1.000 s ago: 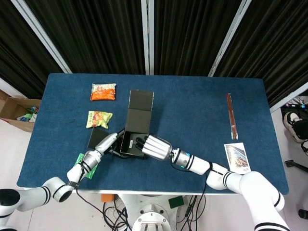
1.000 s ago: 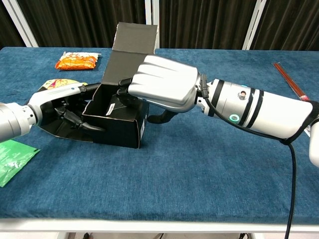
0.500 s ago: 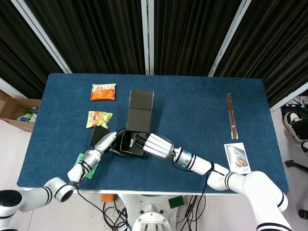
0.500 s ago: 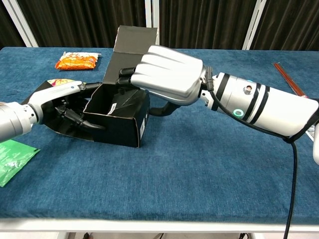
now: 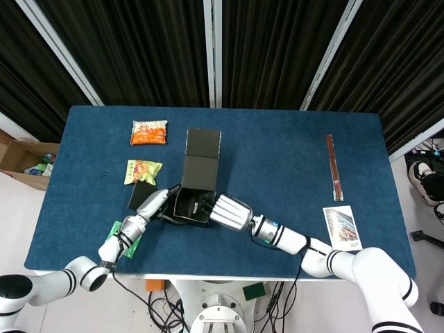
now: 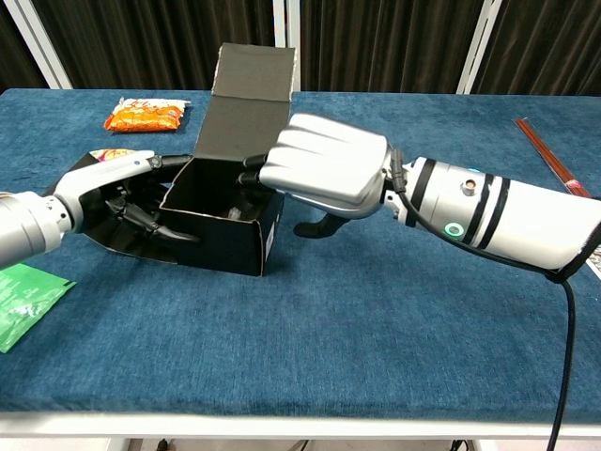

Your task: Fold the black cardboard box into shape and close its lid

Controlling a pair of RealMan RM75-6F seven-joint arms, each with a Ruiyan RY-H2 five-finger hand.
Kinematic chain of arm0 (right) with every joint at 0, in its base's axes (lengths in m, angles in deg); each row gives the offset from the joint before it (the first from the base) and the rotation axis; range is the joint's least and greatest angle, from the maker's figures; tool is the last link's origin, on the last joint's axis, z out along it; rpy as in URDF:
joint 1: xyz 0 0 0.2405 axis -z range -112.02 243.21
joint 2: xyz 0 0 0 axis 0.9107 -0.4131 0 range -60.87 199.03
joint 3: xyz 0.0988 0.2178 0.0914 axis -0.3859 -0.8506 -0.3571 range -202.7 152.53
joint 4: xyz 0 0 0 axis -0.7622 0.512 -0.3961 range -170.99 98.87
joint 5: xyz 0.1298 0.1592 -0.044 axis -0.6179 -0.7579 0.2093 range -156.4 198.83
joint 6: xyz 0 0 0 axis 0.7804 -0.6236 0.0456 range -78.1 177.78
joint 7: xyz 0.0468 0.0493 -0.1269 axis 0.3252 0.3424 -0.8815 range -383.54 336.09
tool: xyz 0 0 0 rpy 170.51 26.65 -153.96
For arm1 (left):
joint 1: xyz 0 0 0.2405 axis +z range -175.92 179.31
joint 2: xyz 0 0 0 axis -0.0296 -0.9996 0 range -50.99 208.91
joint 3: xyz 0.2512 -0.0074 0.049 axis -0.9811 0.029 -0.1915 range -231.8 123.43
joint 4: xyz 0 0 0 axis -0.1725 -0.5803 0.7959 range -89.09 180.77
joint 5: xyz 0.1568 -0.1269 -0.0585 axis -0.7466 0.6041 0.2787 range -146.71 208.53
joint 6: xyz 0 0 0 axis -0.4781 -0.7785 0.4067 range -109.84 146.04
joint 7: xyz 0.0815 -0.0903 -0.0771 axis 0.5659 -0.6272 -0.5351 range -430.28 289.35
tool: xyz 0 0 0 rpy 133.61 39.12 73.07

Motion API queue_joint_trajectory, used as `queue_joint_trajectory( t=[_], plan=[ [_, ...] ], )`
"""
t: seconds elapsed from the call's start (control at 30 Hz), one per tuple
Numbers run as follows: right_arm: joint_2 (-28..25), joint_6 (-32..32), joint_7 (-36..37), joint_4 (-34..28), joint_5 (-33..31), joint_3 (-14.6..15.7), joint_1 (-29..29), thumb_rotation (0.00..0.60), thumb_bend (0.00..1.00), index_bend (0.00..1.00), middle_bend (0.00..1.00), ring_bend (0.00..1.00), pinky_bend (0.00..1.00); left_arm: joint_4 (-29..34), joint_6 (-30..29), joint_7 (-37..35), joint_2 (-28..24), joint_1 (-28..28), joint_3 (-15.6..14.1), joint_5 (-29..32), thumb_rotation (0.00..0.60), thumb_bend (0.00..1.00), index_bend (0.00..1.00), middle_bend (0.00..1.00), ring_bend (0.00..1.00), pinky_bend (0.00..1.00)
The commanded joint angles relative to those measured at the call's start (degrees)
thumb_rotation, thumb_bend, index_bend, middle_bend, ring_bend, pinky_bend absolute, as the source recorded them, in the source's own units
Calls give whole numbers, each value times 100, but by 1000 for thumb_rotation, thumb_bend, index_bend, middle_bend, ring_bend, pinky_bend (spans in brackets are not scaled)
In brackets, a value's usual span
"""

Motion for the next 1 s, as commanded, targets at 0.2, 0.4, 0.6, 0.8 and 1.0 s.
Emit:
queue_joint_trajectory(
  t=[0.2,0.4,0.6,0.8,1.0],
  plan=[
    [-45,343,-69,-173,-82,-66,-146,600,351,578,530,752,1000,42,16,-14,-22,-11,8,-13,598,92,386,382,606,831],
    [-66,585,-165,-270,-92,-91,-276,600,435,694,623,760,1000,70,12,-57,-32,-1,20,-4,596,92,386,382,606,832],
    [-70,666,-212,-306,-106,-120,-334,600,450,832,737,762,1000,71,1,-63,-41,17,23,3,595,93,387,383,606,832],
    [-85,691,-214,-303,-127,-123,-337,600,450,905,840,762,1000,67,7,-82,-48,29,26,11,595,93,387,383,606,833],
    [-48,536,-207,-223,-108,-133,-290,600,443,893,779,757,1000,65,5,-63,-45,44,47,38,596,93,387,383,607,835]
  ],
)
